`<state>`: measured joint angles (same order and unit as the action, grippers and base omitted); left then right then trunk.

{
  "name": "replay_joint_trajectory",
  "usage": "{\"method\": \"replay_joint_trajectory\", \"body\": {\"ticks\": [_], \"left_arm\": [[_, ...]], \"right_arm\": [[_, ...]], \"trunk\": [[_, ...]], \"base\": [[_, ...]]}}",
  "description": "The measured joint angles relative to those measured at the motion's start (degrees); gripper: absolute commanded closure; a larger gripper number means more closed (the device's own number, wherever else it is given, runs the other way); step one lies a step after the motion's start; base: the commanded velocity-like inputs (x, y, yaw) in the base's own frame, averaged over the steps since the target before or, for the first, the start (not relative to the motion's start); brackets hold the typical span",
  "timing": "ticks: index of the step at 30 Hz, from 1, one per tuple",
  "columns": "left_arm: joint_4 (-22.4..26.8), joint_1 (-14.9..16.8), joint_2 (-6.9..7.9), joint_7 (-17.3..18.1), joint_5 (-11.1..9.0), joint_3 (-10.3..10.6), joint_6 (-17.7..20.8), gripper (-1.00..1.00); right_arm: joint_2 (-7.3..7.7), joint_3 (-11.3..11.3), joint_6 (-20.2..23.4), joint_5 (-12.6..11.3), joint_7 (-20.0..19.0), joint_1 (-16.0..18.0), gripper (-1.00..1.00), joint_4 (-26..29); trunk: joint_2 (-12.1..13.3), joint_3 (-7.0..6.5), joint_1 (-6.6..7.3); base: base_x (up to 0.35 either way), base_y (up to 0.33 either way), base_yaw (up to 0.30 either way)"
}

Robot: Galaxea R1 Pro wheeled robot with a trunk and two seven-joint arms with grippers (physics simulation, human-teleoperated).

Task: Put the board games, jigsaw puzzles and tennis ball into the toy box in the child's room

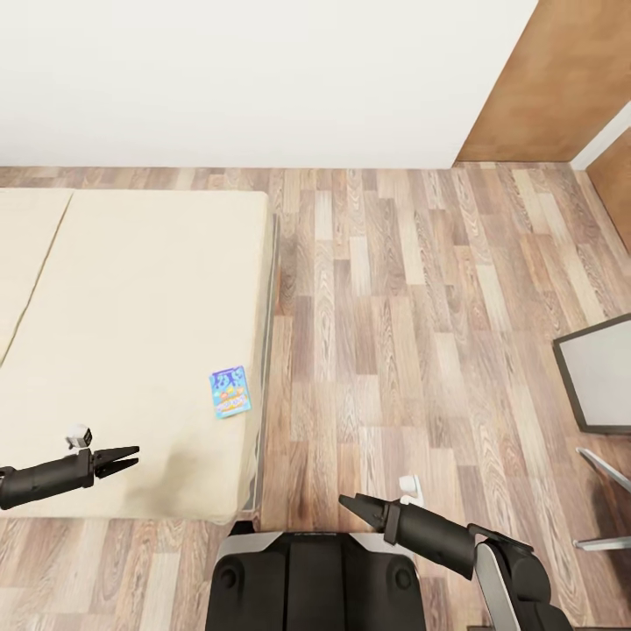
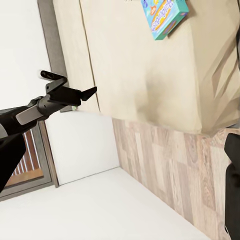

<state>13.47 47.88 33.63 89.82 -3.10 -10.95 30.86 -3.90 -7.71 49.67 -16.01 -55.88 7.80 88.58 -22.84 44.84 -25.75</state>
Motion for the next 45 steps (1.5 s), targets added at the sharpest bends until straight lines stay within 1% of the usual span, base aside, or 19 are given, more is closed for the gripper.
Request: {"method": "replay_joint_trajectory", "body": {"ticks": [19, 45], "left_arm": [[0.0, 0.0, -0.08, 0.0, 0.0, 0.0, 0.0, -1.0], [0.0, 0.0, -0.09, 0.0, 0.0, 0.0, 0.0, -1.0]], "right_arm": [[0.17, 0.0, 0.0, 0.0, -0.1, 0.0, -1.0, 0.0], [0.04, 0.1, -0.1, 0.1, -0.1, 0.0, -1.0, 0.1]], "trunk": [[0.0, -1.79, 0.0], [0.0, -4.24, 0.0]], "base": [[0.0, 0.0, 0.003], [0.0, 0.0, 0.068]]}}
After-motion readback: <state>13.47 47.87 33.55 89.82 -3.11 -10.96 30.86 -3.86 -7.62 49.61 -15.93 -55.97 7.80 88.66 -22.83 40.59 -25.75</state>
